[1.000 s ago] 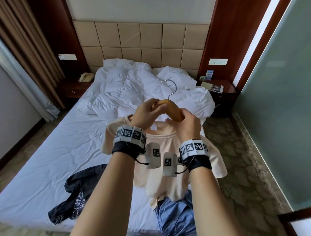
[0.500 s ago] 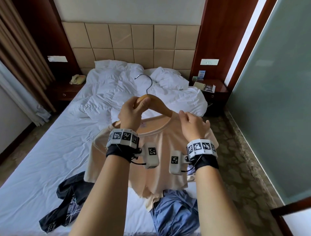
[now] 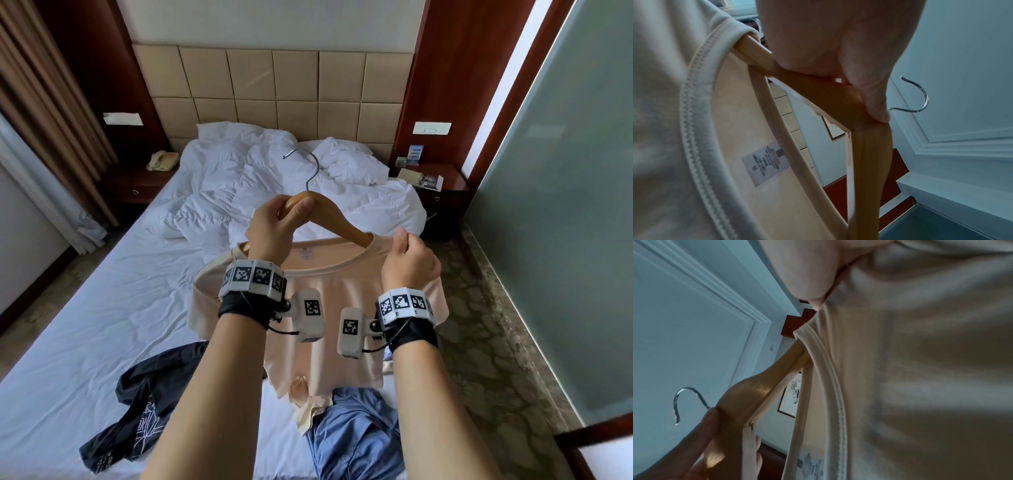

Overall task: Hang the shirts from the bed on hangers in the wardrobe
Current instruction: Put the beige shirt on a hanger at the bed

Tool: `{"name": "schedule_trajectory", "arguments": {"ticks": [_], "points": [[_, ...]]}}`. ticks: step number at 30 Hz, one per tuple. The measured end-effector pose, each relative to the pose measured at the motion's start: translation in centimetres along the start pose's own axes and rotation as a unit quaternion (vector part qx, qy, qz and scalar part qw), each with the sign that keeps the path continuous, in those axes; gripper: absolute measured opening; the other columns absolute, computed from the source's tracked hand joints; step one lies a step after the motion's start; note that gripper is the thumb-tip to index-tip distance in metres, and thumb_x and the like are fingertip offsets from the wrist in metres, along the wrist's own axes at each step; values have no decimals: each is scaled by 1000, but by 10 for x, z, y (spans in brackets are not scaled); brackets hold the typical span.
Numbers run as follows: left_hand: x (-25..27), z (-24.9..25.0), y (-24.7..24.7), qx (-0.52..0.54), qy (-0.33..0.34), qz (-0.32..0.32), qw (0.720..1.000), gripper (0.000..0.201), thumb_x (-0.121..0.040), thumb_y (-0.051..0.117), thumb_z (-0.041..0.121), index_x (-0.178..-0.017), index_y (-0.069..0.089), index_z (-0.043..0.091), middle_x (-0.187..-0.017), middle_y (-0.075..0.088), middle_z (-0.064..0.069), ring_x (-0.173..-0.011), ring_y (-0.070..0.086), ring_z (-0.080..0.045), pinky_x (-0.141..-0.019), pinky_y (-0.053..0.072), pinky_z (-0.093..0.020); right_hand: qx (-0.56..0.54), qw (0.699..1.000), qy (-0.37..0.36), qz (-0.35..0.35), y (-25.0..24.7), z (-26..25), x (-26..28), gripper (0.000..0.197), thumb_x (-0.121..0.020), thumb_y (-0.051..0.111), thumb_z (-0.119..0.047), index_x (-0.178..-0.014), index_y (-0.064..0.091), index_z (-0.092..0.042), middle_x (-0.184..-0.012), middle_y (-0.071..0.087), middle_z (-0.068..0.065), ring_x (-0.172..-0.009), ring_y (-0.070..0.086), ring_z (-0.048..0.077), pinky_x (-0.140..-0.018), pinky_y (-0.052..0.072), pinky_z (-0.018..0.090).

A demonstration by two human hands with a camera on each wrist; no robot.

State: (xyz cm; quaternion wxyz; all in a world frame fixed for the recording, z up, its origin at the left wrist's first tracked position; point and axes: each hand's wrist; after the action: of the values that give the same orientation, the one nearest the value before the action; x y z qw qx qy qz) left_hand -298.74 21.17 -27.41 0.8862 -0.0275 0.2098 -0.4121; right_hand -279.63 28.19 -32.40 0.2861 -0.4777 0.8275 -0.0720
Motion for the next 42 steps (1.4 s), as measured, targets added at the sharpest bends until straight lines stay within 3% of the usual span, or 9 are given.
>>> {"name": "schedule_trajectory", "arguments": {"ticks": [8,12,16,19,22,27,32,39,42], "points": [[-2,-1,1,-8,7,3,1000,50,-76,62,69,-82,69,20,-65,61,12,-69,60,-11,-79,53,-56,7,997,-21,70,8,3,4,39,-95,49,-36,-81,72,-8,-79,71,9,-86,64,34,-95,38,48],[-9,-6,-7,19,0,18,1000,45,-74,65,72,-81,69,28,-68,64,13,-74,62,-13,-83,50,-61,23,991,117,-63,0,10,-6,41,-98,45,-47,-99,70,-14,-114,63,6,-115,53,31,-103,36,50],[-12,-2,-13,-9,2,23,1000,33,-75,63,72,-79,66,40,-66,63,20,-73,60,-10,-92,45,-64,-146,959,209,-125,3,17,-6,34,-96,55,-41,-89,67,-11,-93,63,9,-82,56,23,-73,43,34],[-12,-1,-16,-43,9,18,999,27,-75,61,73,-74,63,46,-65,62,24,-74,59,-9,-95,43,-63,-173,939,270,-124,3,20,-5,30,-95,59,-35,-88,69,-8,-84,67,11,-77,60,25,-69,46,34],[-13,-6,-18,-36,16,10,999,34,-75,61,74,-79,65,40,-67,64,20,-76,62,-11,-93,44,-63,-197,932,296,-73,8,21,0,28,-93,58,-33,-82,67,-10,-84,69,13,-83,66,33,-74,54,42],[-13,-15,-22,-14,12,-5,1000,47,-74,63,75,-83,70,30,-70,67,13,-77,66,-14,-87,49,-60,-199,928,317,11,12,11,7,34,-100,52,-31,-105,67,-1,-98,66,12,-88,59,24,-74,43,30],[-16,-15,-33,0,15,-19,1000,45,-78,65,66,-86,72,23,-70,68,7,-74,67,-14,-78,54,-54,-142,945,288,62,18,0,14,38,-100,51,-33,-106,68,1,-116,62,19,-104,62,33,-83,49,34],[-50,-21,-50,23,33,-74,996,44,-76,69,67,-85,71,24,-72,68,4,-78,68,-22,-78,54,-56,-19,982,189,12,21,-22,29,21,-94,55,-35,-100,73,-25,-116,66,-3,-105,63,26,-92,52,45],[-60,-23,-58,35,40,-100,994,46,-75,68,68,-86,71,24,-74,68,5,-81,69,-23,-80,54,-57,25,985,164,-50,22,-37,41,23,-96,49,-36,-100,71,-31,-112,67,-8,-109,57,23,-112,31,53]]}}
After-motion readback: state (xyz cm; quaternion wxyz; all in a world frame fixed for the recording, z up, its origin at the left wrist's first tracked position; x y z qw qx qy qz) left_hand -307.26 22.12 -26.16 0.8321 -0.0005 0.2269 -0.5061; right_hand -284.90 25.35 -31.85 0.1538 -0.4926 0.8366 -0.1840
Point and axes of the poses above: each hand's wrist, its own x-axis away from the middle knuckle, its own y-axis out of the palm, z = x × y
